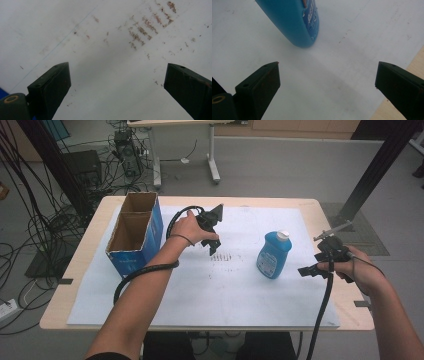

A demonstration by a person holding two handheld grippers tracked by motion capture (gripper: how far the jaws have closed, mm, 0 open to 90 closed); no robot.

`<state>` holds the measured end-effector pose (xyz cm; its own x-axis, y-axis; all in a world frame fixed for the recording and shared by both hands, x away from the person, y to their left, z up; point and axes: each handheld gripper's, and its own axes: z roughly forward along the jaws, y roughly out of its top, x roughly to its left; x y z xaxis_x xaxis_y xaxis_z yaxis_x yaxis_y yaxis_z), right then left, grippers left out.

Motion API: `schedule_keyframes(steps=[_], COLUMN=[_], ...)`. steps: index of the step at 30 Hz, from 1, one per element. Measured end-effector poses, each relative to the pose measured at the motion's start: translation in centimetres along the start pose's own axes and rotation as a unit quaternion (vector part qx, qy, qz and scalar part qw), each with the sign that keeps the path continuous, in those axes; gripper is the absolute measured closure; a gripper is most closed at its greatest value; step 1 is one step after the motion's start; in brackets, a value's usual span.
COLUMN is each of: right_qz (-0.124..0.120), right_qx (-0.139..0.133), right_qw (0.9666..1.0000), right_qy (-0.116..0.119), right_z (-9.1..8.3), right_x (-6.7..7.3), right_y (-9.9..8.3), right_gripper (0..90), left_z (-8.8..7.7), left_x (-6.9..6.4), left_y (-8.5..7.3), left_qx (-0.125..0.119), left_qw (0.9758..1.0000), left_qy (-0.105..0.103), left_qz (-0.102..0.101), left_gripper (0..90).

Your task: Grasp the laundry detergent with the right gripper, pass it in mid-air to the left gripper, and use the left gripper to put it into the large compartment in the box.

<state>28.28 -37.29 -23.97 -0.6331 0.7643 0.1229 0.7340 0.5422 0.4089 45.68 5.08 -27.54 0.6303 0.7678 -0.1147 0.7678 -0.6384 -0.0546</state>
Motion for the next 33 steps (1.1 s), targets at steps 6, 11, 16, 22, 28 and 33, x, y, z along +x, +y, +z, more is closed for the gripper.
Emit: schedule_keyframes(steps=[6, 11, 16, 22, 28, 33], right_qz=[-0.005, -0.003, -0.001, -0.004, -0.004, -0.005], right_qx=[-0.01, -0.019, -0.021, -0.024, -0.027, -0.035], right_qw=[0.9999, 0.9998, 0.9998, 0.9997, 0.9995, 0.9993], right_qy=[-0.002, 0.0, -0.008, -0.011, -0.013, -0.016], right_z=[0.2, 0.5, 0.7, 1.0, 1.1, 1.3], right_x=[0.1, 0.2, 0.4, 0.7, 0.9, 1.2], right_y=[-0.9, -1.6, -2.1, -2.5, -2.8, -3.3], right_gripper=[5.5, 5.6, 5.6, 5.6, 5.6, 5.7], left_z=[0.1, 0.2, 0.1, 0.1, 0.1, 0.2], left_x=[-0.1, -0.1, -0.2, -0.1, -0.1, -0.1], left_y=[0.1, 0.1, 0.1, 0.0, -0.1, -0.1], left_qx=[0.0, 0.0, -0.001, -0.001, -0.002, -0.002], left_qw=[1.0, 1.0, 1.0, 1.0, 1.0, 1.0], left_qy=[0.001, 0.002, 0.003, 0.002, 0.003, 0.0], left_qz=[0.0, -0.001, -0.001, -0.003, -0.001, -0.001], left_gripper=[7.6, 7.6, 7.7, 7.7, 7.7, 7.7])
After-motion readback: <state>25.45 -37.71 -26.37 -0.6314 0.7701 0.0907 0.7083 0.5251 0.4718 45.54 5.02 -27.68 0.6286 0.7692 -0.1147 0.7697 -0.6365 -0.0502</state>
